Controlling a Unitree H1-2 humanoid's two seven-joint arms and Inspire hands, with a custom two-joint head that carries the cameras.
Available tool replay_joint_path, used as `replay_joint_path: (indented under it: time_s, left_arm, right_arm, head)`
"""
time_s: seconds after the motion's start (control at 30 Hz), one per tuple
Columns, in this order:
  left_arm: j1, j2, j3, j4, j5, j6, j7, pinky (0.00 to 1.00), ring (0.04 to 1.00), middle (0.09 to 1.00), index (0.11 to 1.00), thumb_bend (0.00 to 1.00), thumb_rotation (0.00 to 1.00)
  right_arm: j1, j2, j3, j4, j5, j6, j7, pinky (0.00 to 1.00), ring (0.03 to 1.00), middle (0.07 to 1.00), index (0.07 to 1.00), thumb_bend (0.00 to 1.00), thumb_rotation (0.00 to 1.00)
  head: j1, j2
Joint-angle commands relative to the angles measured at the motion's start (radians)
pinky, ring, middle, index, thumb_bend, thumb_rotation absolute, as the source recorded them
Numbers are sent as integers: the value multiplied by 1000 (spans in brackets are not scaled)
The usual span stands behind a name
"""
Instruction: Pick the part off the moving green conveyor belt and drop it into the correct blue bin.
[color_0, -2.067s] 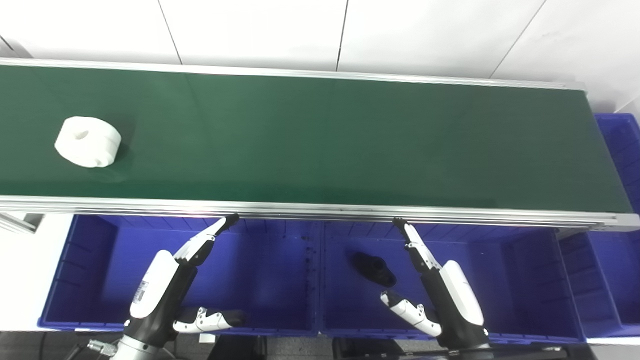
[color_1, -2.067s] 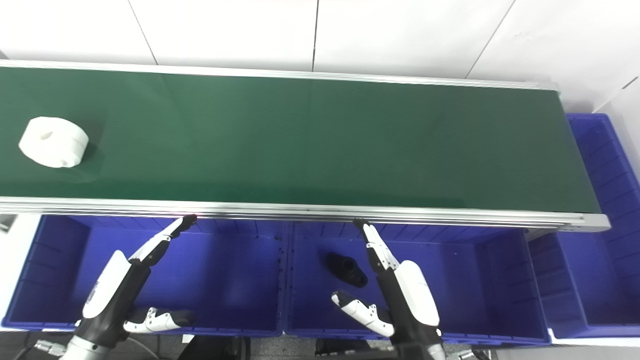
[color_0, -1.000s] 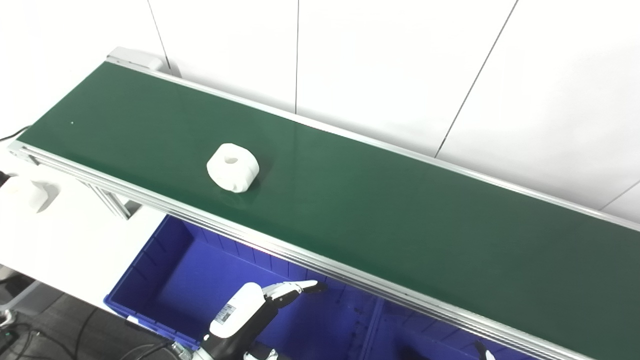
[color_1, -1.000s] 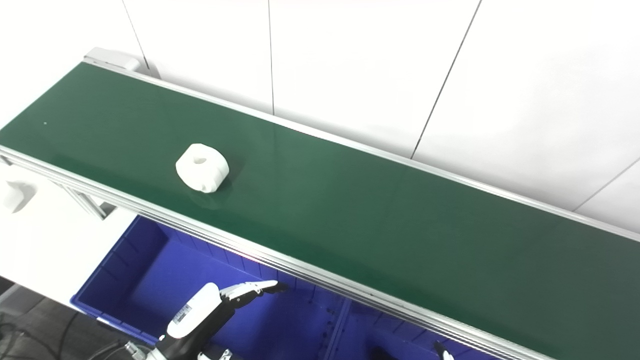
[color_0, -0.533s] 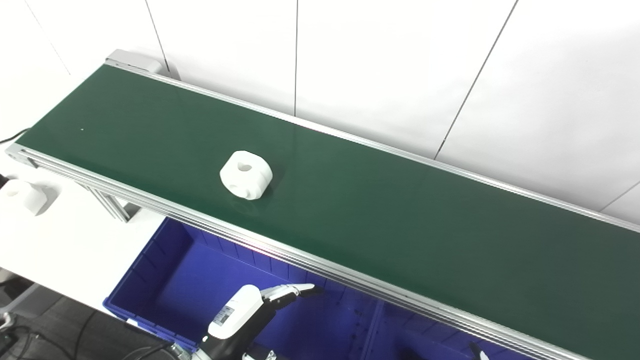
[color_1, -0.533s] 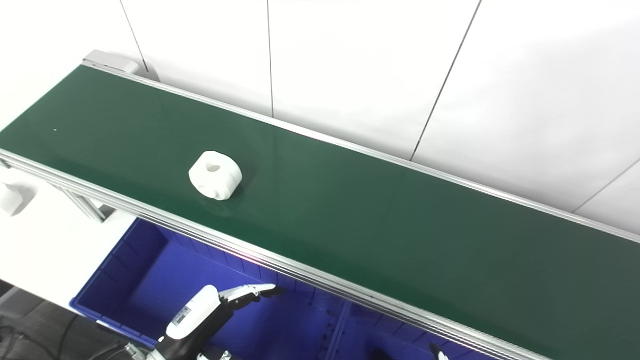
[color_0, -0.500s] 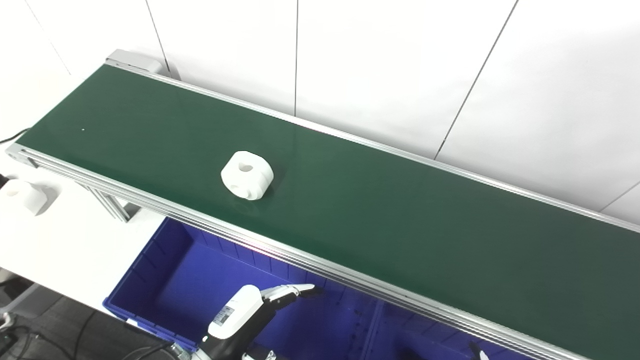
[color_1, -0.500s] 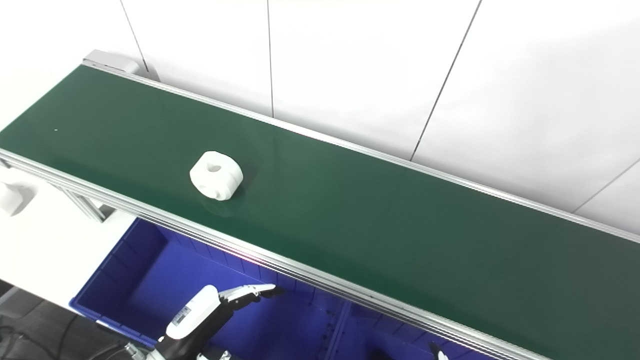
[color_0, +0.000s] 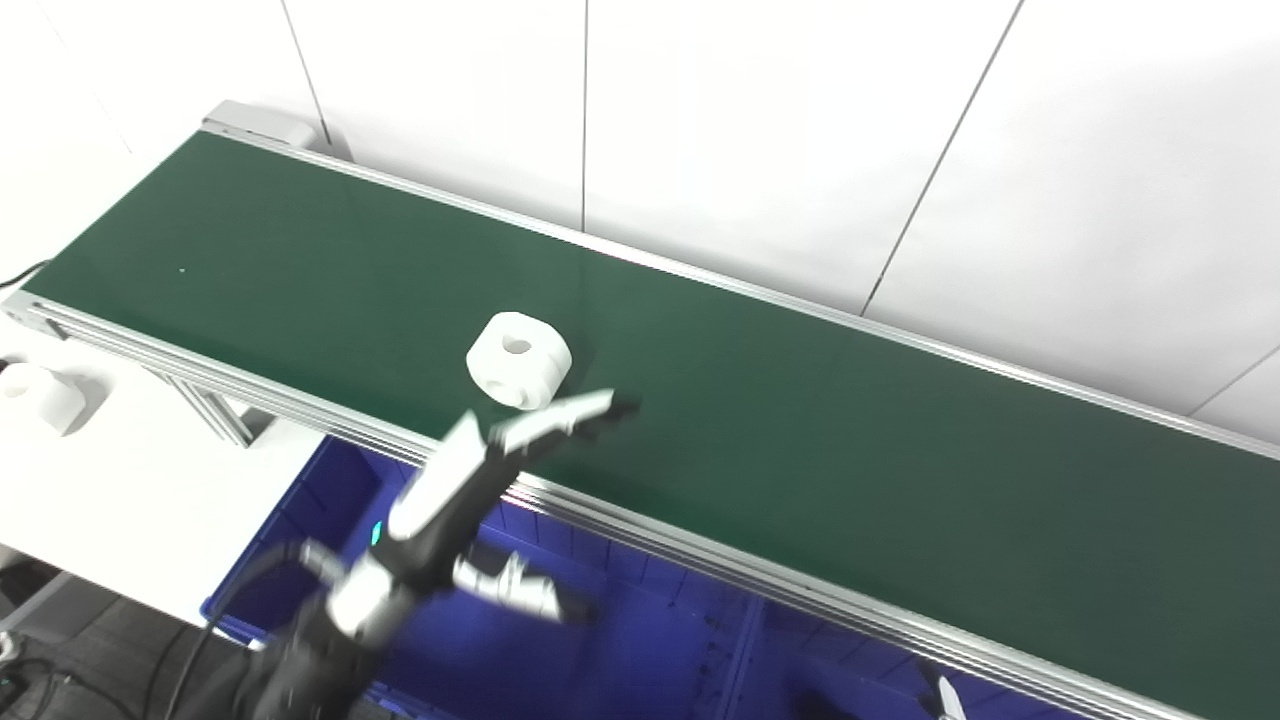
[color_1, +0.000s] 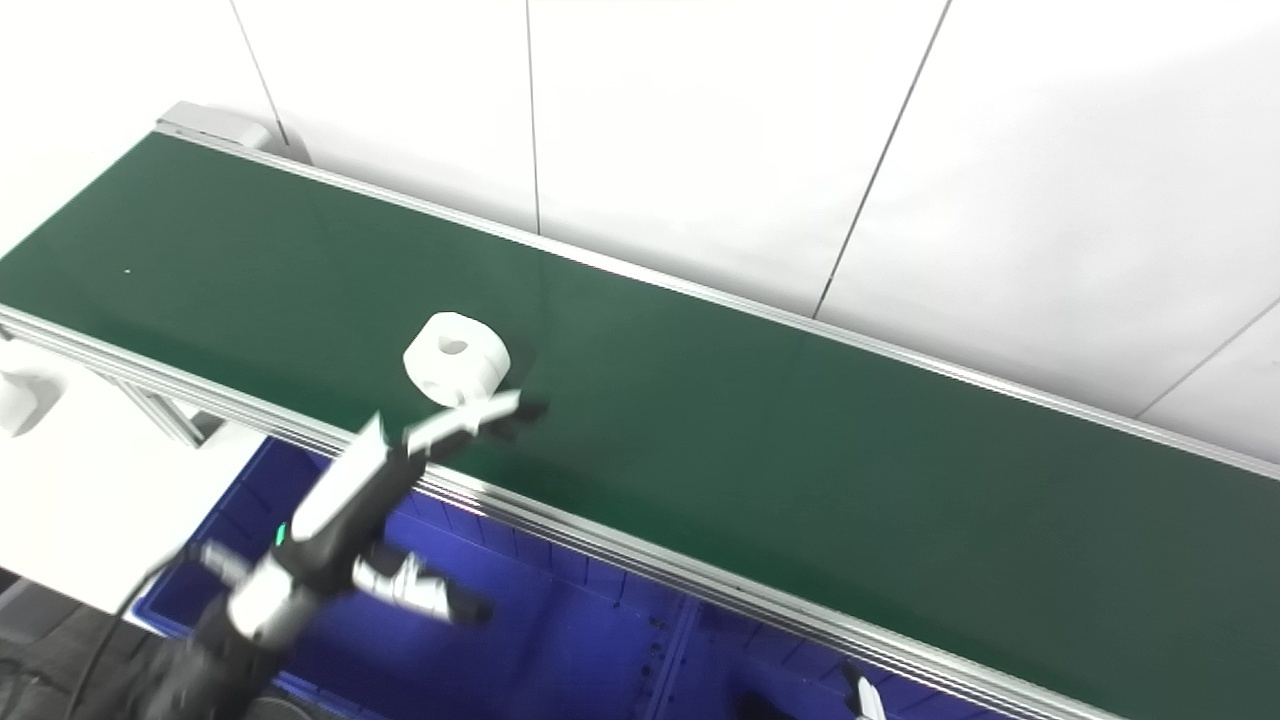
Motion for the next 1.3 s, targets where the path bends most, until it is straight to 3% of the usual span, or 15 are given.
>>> replay_joint_path:
  time_s: [0.0, 0.23, 0.47, 0.53, 0.63, 0.83, 1.03, 1.13, 1.27]
  left_arm:
    - [-68, 1, 23, -23, -8, 6, -37, 748, 846, 888, 886, 812, 738]
    - [-257, 18, 62, 1, -11, 93, -169, 816, 898, 939, 940, 753, 723]
    - [-434, 22, 50, 117, 72, 131, -267, 839, 925, 981, 992, 758, 544]
    - [-473, 23, 39, 152, 114, 133, -283, 831, 916, 976, 994, 769, 503]
    - [-518, 25, 25, 201, 171, 131, -293, 844, 908, 966, 978, 796, 428]
    - [-581, 38, -8, 319, 268, 101, -282, 861, 901, 955, 974, 818, 390]
    - [-609, 43, -42, 425, 337, 105, -291, 886, 904, 955, 969, 898, 208]
    - [-620, 51, -55, 466, 323, 109, -320, 897, 917, 956, 964, 956, 118]
    - [-625, 67, -65, 466, 278, 171, -434, 901, 913, 950, 953, 995, 105]
  right_arm:
    - [-8, 3, 1, -6, -4, -38, -34, 805, 930, 980, 986, 549, 828]
    - [-17, 7, 10, -21, -13, -29, -49, 806, 920, 959, 970, 617, 814]
    - [-7, -7, 8, -46, 0, -22, -35, 828, 933, 969, 978, 638, 813]
    - [-6, -8, 8, -48, -6, -18, -37, 829, 938, 976, 982, 652, 853]
    - [-9, -9, 8, -35, 2, -38, -47, 845, 941, 976, 982, 639, 839]
    - [-9, -10, 5, -30, 0, -43, -57, 828, 929, 970, 983, 643, 856]
    - [-5, -11, 7, -36, -13, -34, -64, 825, 924, 968, 978, 639, 864]
    - [-2, -11, 8, -45, -14, -24, -60, 829, 926, 969, 979, 652, 881]
    - [-5, -10, 9, -35, -10, -40, -70, 828, 927, 968, 975, 645, 872]
  head:
    - [-27, 20]
    - [-101, 85]
    - [-83, 111]
    - [-78, 116]
    - [-71, 120]
    - [-57, 121]
    - [-54, 122]
    - [-53, 123]
    - [-48, 127]
